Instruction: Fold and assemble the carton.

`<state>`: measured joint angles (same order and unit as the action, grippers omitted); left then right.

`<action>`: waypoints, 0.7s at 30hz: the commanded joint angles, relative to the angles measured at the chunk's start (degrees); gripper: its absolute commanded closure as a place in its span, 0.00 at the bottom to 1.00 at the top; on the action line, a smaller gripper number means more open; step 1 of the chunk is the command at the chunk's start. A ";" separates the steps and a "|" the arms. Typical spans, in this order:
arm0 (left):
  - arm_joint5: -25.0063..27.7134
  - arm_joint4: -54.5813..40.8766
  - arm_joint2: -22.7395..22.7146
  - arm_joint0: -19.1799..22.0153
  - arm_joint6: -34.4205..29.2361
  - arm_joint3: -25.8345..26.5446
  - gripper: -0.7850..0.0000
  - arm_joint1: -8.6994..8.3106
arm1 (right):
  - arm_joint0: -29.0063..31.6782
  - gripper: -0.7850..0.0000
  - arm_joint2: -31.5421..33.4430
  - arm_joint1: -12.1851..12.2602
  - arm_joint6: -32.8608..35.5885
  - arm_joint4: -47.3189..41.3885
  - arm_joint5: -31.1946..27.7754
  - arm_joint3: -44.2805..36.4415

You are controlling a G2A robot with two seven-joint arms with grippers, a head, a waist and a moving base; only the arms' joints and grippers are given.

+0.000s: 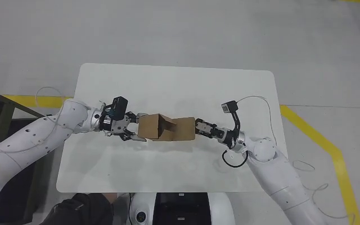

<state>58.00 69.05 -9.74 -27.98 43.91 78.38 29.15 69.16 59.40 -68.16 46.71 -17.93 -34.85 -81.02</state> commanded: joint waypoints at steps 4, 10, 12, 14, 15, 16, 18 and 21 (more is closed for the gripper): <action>0.00 -0.22 0.00 -0.08 -0.19 -0.08 0.40 -0.02 | 0.43 0.32 0.41 0.28 -2.46 8.13 0.78 -2.06; 0.00 -0.43 0.00 -0.04 -0.63 -0.16 0.40 -0.04 | 1.90 0.89 0.96 0.59 -5.58 14.94 1.87 -5.37; 0.00 -0.51 0.00 -0.05 -0.72 -0.15 0.40 -0.04 | 2.42 1.00 1.14 0.67 -6.22 15.70 2.38 -6.34; 0.00 -0.58 0.00 -0.05 -0.71 -0.20 0.40 -0.05 | 2.78 1.00 1.31 0.77 -6.32 16.11 2.68 -7.13; 0.00 -0.65 0.00 -0.04 -0.71 -0.30 0.39 -0.05 | 2.95 1.00 1.38 0.81 -6.33 16.21 2.79 -7.44; 0.00 -0.69 0.00 -0.07 -0.71 -0.33 0.38 -0.06 | 3.09 1.00 1.41 0.85 -6.32 16.29 2.90 -7.77; 0.00 -0.78 0.00 -0.11 -0.77 -0.41 0.37 -0.07 | 3.32 1.00 1.42 0.90 -6.20 16.14 2.97 -8.14; 0.00 -0.80 0.00 -0.05 -0.66 -0.37 0.35 -0.12 | 3.37 1.00 1.30 0.91 -5.77 14.58 2.97 -8.00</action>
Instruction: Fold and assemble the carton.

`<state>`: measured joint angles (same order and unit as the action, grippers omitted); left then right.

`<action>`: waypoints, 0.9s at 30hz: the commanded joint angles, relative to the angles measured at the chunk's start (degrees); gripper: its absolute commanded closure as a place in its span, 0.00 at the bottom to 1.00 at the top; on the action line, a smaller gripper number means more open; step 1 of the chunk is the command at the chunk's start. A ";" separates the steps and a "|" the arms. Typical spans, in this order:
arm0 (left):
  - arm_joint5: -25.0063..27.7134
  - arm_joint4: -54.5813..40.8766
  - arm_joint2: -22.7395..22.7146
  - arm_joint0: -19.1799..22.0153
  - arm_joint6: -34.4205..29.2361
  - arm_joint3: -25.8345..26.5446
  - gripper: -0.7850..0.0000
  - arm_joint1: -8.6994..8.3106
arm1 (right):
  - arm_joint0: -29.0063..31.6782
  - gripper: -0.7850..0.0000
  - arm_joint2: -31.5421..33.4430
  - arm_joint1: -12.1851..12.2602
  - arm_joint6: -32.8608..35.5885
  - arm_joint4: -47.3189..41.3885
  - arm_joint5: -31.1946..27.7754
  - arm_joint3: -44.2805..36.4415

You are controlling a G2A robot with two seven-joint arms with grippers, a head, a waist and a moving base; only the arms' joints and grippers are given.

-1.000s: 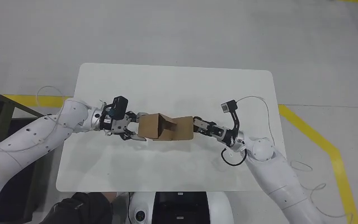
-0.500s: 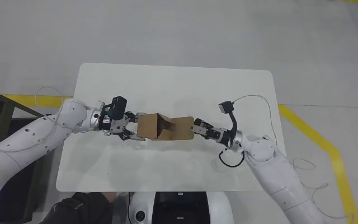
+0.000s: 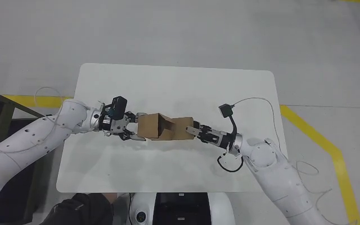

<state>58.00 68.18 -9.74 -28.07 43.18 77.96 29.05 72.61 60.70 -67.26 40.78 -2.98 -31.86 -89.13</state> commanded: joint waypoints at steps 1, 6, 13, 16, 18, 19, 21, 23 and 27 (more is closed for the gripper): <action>0.00 0.07 0.00 0.06 0.22 0.05 0.35 -0.06 | -0.16 1.00 0.02 0.02 0.19 -0.44 -0.03 0.22; 0.00 0.23 0.00 0.19 1.24 0.20 0.30 -0.32 | -0.39 1.00 -0.44 -0.10 0.44 -2.92 -0.27 1.38; 0.00 0.54 -0.04 0.38 3.10 1.13 0.00 -0.76 | -1.00 1.00 -1.59 -0.46 0.70 -7.26 -1.28 3.07; 0.00 -0.27 -0.41 0.38 3.10 1.80 0.00 -0.98 | -1.39 1.00 -1.93 -0.59 0.87 -8.31 -1.65 3.80; 0.00 -0.71 -0.79 0.28 3.10 2.21 0.00 -1.17 | -1.55 1.00 -2.11 -0.67 0.76 -8.78 -1.90 4.26; 0.00 -1.07 -1.04 0.16 3.11 2.52 0.00 -1.29 | -1.61 1.00 -2.22 -0.71 0.76 -9.12 -2.01 4.54; 0.00 -1.20 -1.64 -0.10 3.11 3.16 0.00 -1.57 | -1.72 1.00 -2.50 -0.81 0.66 -9.73 -2.10 5.13; -0.01 -1.34 -2.35 -0.52 3.11 3.74 0.00 -1.87 | -1.72 1.00 -2.92 -0.98 0.30 -11.00 -2.10 5.64; -0.29 -1.18 -3.72 -1.61 3.40 4.41 0.00 -2.34 | -2.16 1.00 -3.75 -1.37 0.65 -14.92 -2.48 7.12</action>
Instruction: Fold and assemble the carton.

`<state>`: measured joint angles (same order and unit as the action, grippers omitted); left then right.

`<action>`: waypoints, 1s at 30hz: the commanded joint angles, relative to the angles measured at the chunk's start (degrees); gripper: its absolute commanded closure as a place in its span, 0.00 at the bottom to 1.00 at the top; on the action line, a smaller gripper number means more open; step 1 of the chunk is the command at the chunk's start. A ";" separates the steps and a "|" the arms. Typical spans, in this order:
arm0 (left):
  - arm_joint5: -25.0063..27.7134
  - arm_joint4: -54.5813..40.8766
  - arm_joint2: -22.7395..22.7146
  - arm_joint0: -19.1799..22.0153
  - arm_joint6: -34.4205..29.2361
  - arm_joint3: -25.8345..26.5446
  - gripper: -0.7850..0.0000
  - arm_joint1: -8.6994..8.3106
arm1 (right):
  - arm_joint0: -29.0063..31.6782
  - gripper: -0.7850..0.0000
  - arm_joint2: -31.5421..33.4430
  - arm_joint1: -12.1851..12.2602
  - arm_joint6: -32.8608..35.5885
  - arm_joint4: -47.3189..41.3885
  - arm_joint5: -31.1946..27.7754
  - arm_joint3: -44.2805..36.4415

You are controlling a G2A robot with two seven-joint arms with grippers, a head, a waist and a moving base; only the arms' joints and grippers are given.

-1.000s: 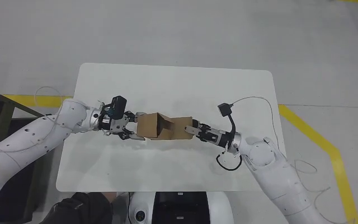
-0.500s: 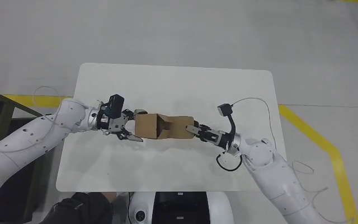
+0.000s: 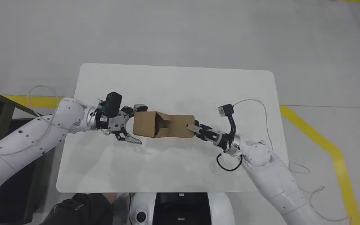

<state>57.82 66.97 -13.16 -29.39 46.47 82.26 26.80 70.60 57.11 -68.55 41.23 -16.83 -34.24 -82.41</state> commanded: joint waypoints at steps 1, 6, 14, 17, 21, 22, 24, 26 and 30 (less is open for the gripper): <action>-0.32 0.07 -0.65 -0.56 0.32 0.21 0.00 -0.17 | -0.23 1.00 -0.38 -0.20 0.31 -2.31 -0.23 0.81; -3.02 1.04 -2.32 -2.27 3.03 0.31 0.00 -0.59 | -0.81 1.00 -0.86 -0.70 0.79 -7.79 -1.05 3.19; -4.16 -0.03 -4.66 -3.91 4.16 1.52 0.00 -1.11 | -1.60 1.00 -1.83 -1.33 1.83 -10.88 -1.45 4.83; -3.74 -0.71 -5.43 -4.25 3.75 2.37 0.00 -1.09 | -1.93 1.00 -2.26 -1.59 1.91 -11.31 -1.44 5.52; -2.24 -2.29 -6.39 -4.47 2.25 2.70 0.00 -0.76 | -2.14 1.00 -2.73 -1.90 2.36 -12.46 -1.58 5.92; -1.89 -2.65 -6.61 -4.56 1.89 2.80 0.00 -0.62 | -2.16 1.00 -2.81 -1.96 2.46 -12.59 -1.63 5.96; -1.43 -3.03 -7.12 -4.74 1.43 2.79 0.00 -0.37 | -2.19 1.00 -2.86 -2.05 2.65 -12.70 -1.82 6.04; -1.04 -3.13 -7.63 -4.99 1.04 2.70 0.00 -0.13 | -2.17 1.00 -2.84 -2.11 2.87 -12.81 -1.88 6.08; 0.07 -3.70 -8.66 -5.50 -0.07 2.06 0.20 0.34 | -2.06 1.00 -2.61 -2.16 3.44 -12.85 -1.91 5.99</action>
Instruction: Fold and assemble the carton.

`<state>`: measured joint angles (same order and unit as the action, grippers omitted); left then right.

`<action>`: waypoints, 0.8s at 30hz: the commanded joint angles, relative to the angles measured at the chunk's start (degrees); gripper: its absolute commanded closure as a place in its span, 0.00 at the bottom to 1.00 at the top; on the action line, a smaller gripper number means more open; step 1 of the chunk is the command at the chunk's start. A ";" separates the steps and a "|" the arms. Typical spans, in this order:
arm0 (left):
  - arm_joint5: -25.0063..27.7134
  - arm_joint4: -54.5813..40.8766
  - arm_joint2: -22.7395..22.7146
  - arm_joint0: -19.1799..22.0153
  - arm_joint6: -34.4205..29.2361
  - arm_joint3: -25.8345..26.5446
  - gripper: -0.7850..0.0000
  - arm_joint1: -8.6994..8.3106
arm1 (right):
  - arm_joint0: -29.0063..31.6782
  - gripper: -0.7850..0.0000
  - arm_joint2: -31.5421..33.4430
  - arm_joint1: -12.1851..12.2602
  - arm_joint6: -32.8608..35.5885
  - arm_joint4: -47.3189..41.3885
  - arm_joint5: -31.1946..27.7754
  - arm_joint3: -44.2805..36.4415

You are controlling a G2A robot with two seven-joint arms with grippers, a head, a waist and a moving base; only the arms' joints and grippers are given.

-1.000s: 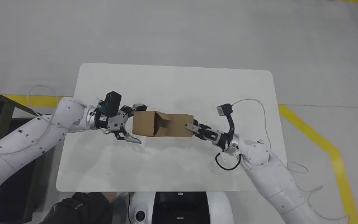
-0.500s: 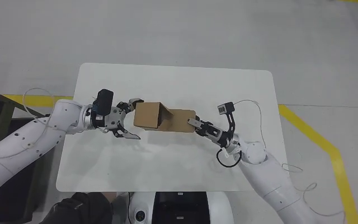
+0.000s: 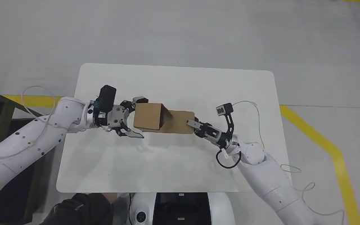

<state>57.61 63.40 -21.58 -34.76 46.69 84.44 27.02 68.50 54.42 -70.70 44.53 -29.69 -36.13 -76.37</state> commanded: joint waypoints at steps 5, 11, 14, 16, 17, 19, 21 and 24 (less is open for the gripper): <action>0.39 0.24 -1.09 -0.85 -0.40 -0.67 0.28 0.55 | 0.11 1.00 0.36 -0.03 0.76 0.25 0.21 -0.09; 0.39 0.95 -1.95 -1.58 -0.40 -1.43 0.33 0.81 | 0.09 1.00 0.50 -0.11 1.31 0.49 0.69 -0.05; 0.39 1.12 -2.34 -1.91 -0.40 -1.52 0.33 0.87 | 0.05 1.00 0.59 -0.15 1.60 0.59 0.90 -0.09; 0.39 1.17 -2.62 -2.14 -0.40 -1.53 0.33 0.85 | 0.03 0.59 0.72 -0.17 1.55 0.75 1.09 -0.04; 0.39 1.14 -2.77 -2.28 -0.40 -1.53 0.33 0.82 | 0.03 0.50 0.85 -0.17 1.40 0.81 1.01 -0.06; 0.39 1.22 -3.04 -2.55 -0.40 -1.48 0.35 0.77 | 0.11 0.04 1.29 -0.16 1.10 0.76 0.48 -0.26; 0.39 1.38 -3.26 -2.85 -0.40 -1.58 0.37 0.70 | 0.27 0.00 1.82 -0.10 0.87 1.03 -0.02 -0.45; 0.39 1.45 -3.57 -3.22 -0.40 -1.64 0.38 0.61 | 0.63 0.00 2.97 0.03 0.08 1.19 -1.24 -0.70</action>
<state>58.00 64.85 -25.05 -37.87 46.29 82.80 27.67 69.00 57.00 -70.71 44.90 -28.51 -36.98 -77.01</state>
